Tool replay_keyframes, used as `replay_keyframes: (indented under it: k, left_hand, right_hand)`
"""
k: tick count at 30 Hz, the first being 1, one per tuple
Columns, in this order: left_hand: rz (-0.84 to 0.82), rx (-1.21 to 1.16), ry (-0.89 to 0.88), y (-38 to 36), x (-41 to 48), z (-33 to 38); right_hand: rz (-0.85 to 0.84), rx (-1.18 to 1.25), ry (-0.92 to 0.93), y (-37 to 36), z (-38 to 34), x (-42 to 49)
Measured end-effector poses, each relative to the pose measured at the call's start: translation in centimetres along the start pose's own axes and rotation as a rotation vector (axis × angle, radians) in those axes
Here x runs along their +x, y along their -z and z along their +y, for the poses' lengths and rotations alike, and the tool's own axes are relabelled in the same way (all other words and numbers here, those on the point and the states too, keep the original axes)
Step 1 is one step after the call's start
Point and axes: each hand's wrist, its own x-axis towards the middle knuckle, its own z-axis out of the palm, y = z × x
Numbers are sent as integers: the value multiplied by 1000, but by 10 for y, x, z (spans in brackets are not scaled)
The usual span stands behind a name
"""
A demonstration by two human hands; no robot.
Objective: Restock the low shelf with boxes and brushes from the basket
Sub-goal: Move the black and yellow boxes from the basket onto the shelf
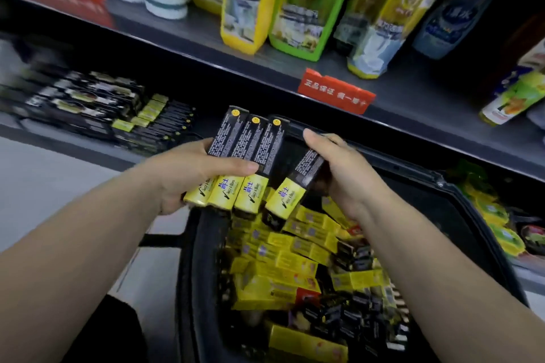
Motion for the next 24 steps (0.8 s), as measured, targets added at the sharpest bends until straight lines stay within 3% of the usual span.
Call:
replay_keyframes:
  k: [8, 12, 19, 21, 24]
  left_hand:
    - [528, -147, -18, 119, -19, -16]
    - [687, -246, 0, 154, -10, -37]
    - [804, -334, -34, 183, -3, -57]
    - [795, -353, -74, 191, -2, -53]
    - [812, -379, -129, 200, 4, -46]
  right_hand:
    - [-228, -149, -119, -80, -35, 54]
    - [-270, -272, -119, -124, -36, 87]
    - [19, -601, 14, -185, -23, 174]
    - [4, -712, 52, -197, -16, 199]
    - [-153, -755, 92, -219, -2, 230]
